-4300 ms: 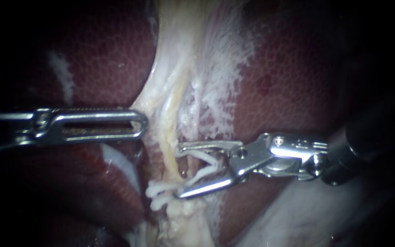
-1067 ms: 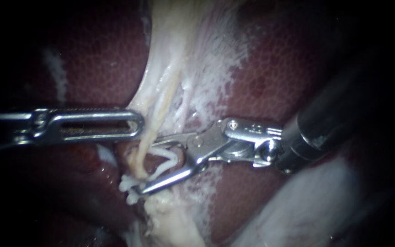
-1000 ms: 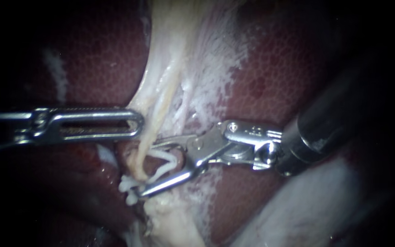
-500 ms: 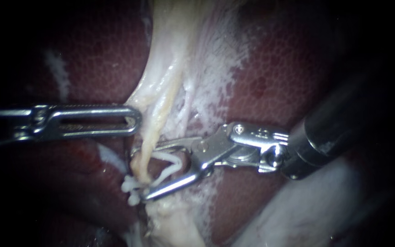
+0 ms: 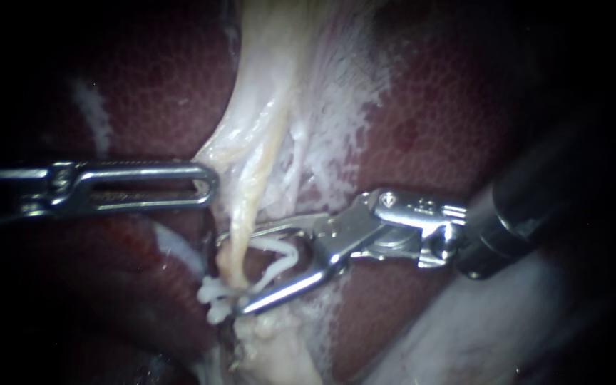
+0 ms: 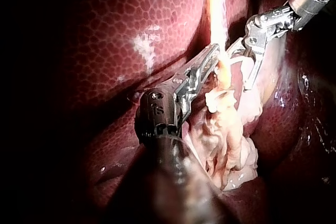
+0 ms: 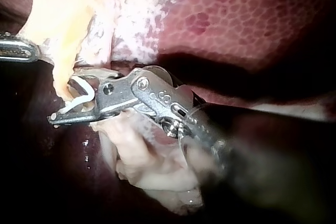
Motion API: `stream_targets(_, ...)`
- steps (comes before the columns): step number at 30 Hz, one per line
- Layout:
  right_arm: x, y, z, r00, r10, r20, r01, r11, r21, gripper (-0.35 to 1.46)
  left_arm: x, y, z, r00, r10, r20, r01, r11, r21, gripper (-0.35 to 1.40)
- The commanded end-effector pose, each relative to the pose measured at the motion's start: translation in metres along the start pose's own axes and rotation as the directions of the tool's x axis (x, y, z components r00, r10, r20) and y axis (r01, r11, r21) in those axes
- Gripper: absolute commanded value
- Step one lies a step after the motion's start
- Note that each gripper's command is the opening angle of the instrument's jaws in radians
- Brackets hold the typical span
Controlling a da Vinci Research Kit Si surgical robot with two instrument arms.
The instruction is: Clipping third clip left tube
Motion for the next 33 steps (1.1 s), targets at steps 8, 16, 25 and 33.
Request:
stream_targets(8, -0.0001, 0.0013, -0.0007, 1.0, 0.002, -0.008, -0.003, 0.999, -0.042, 0.54, -0.0001, -0.0005, -0.0001, 1.0, 0.0, 0.001, 0.0, 1.0, -0.002, -0.35)
stream_targets(16, -0.0007, 0.0015, -0.0022, 1.0, 0.008, -0.01, -0.008, 0.998, -0.063, 0.54, -0.0001, -0.0005, -0.0002, 1.0, 0.0, 0.0, 0.0, 1.0, -0.002, -0.35)
stream_targets(25, -0.002, 0.001, -0.0031, 1.0, 0.005, 0.029, -0.003, 0.997, -0.078, 0.56, -0.0001, -0.0005, -0.0002, 1.0, -0.001, 0.0, 0.001, 1.0, -0.001, -0.35)
stream_targets(33, -0.002, 0.0012, -0.0028, 1.0, 0.0, 0.029, 0.003, 0.996, -0.087, 0.56, -0.0002, -0.0007, -0.0003, 1.0, -0.001, 0.0, 0.001, 1.0, -0.002, -0.35)
